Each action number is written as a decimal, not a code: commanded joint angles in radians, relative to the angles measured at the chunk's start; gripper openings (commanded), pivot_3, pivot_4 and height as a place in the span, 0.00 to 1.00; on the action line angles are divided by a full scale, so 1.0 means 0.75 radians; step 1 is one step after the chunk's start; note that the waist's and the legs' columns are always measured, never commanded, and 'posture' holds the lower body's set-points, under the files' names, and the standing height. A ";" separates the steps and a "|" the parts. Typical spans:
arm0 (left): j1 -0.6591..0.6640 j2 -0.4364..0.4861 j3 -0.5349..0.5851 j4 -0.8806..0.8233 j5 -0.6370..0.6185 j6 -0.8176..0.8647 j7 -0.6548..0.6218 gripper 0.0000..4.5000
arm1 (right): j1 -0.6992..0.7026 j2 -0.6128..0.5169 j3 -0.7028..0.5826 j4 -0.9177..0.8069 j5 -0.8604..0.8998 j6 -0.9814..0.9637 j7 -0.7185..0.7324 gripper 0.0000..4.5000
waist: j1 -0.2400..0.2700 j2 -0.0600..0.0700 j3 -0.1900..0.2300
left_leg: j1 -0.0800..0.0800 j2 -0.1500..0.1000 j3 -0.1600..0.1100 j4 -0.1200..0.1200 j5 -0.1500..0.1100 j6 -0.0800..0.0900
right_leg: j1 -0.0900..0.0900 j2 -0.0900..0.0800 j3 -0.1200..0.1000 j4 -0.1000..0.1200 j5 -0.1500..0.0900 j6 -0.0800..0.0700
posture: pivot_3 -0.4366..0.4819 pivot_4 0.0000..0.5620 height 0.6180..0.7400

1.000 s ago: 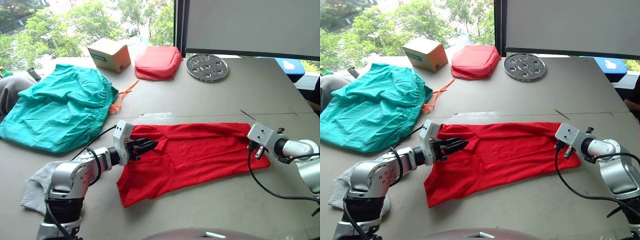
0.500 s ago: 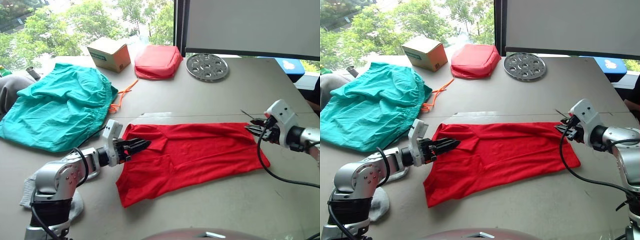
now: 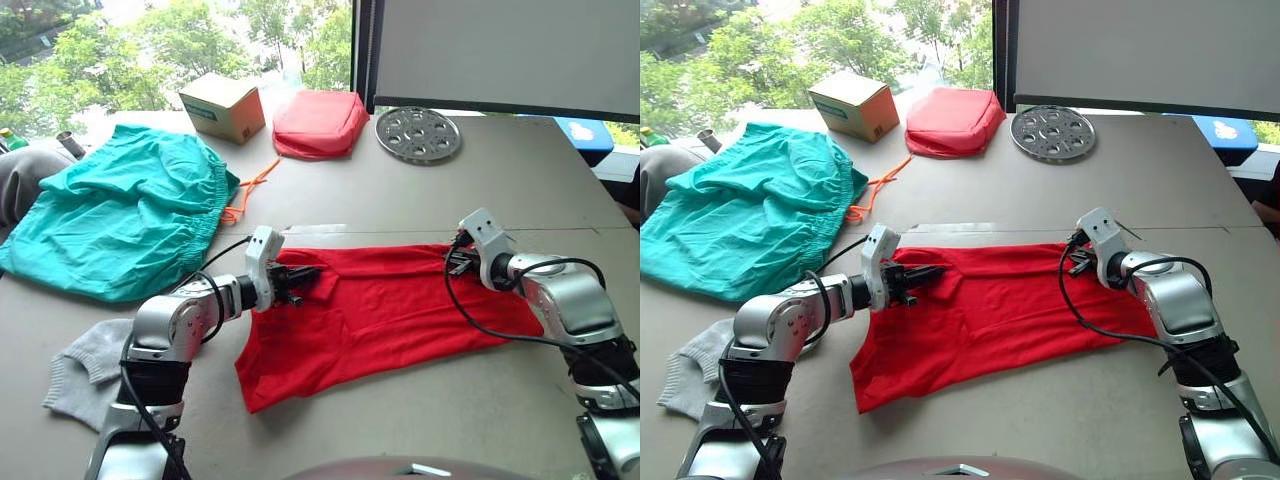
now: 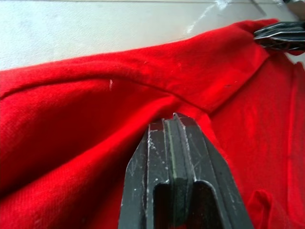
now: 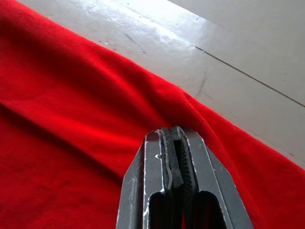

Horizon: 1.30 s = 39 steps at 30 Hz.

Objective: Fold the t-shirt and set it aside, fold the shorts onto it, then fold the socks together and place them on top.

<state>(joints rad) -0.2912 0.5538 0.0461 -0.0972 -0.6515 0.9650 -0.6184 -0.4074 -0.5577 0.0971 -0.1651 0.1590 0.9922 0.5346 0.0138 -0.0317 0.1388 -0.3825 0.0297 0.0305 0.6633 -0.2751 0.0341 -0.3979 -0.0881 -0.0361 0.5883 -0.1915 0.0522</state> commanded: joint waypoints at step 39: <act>0.624 0.372 0.393 -0.510 -0.114 -0.318 -0.468 0.98 | 0.759 -0.239 -0.305 -0.525 0.247 -0.616 0.380 1.00 | 0.009 0.000 0.003 | -0.002 0.010 0.007 -0.006 -0.002 -0.003 | -0.008 0.000 0.001 -0.003 -0.004 0.006 | 0.48 0.27 0.99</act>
<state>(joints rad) 0.1686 0.8107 0.3466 -0.4586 -0.7332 0.7487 -0.9309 0.1833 -0.7488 -0.1149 -0.5729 0.3371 0.4616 0.8887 0.0207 -0.0314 0.1414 -0.3844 0.0374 0.0362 0.6596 -0.2764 0.0317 -0.4044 -0.0890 -0.0348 0.5860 -0.1944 0.0568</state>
